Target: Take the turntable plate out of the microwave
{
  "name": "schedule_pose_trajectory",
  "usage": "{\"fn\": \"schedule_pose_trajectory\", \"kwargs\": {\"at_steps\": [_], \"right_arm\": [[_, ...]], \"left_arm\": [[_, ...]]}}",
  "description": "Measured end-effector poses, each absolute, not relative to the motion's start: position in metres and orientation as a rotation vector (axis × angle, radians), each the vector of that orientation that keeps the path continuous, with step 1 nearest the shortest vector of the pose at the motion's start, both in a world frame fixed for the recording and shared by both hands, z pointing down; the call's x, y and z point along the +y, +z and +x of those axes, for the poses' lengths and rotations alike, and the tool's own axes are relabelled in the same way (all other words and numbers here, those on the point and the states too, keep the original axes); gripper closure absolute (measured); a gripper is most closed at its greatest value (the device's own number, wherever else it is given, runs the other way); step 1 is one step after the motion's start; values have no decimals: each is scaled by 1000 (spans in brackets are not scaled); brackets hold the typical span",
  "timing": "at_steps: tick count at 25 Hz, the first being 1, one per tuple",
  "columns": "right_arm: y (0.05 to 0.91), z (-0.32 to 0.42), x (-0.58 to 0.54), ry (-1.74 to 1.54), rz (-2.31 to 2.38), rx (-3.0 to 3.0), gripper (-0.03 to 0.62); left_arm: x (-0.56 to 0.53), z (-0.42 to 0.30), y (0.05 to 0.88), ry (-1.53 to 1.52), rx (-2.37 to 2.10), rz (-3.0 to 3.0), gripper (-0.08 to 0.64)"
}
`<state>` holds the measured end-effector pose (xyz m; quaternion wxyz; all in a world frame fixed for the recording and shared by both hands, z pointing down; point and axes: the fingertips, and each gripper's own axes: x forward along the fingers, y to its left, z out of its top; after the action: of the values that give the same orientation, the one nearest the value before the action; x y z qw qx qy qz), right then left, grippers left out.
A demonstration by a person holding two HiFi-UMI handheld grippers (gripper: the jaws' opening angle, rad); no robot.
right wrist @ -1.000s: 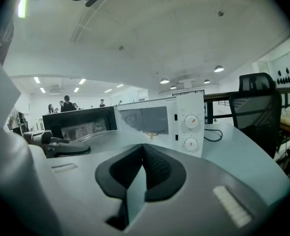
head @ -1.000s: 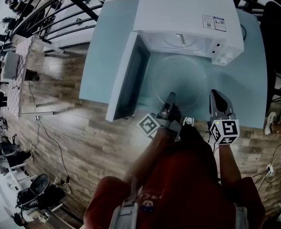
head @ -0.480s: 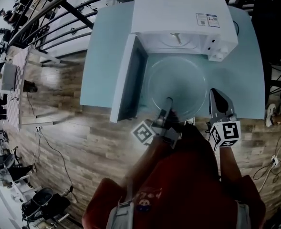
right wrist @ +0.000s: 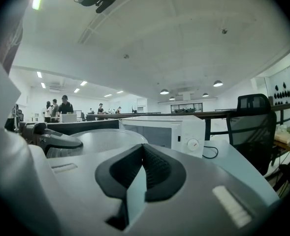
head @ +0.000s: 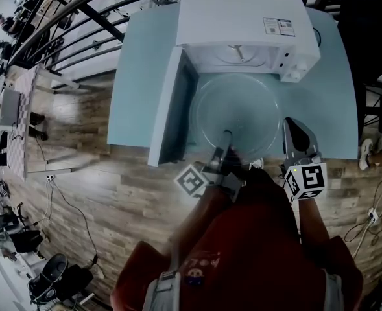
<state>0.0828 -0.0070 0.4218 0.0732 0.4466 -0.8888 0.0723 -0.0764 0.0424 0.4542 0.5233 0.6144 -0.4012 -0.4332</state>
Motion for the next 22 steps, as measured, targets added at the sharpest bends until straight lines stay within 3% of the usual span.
{"fn": "schedule_pose_trajectory", "kwargs": {"at_steps": [22], "right_arm": [[416,82,-30,185,1396,-2676,592]], "left_arm": [[21,-81,455,-1052,-952,1462,535]]}}
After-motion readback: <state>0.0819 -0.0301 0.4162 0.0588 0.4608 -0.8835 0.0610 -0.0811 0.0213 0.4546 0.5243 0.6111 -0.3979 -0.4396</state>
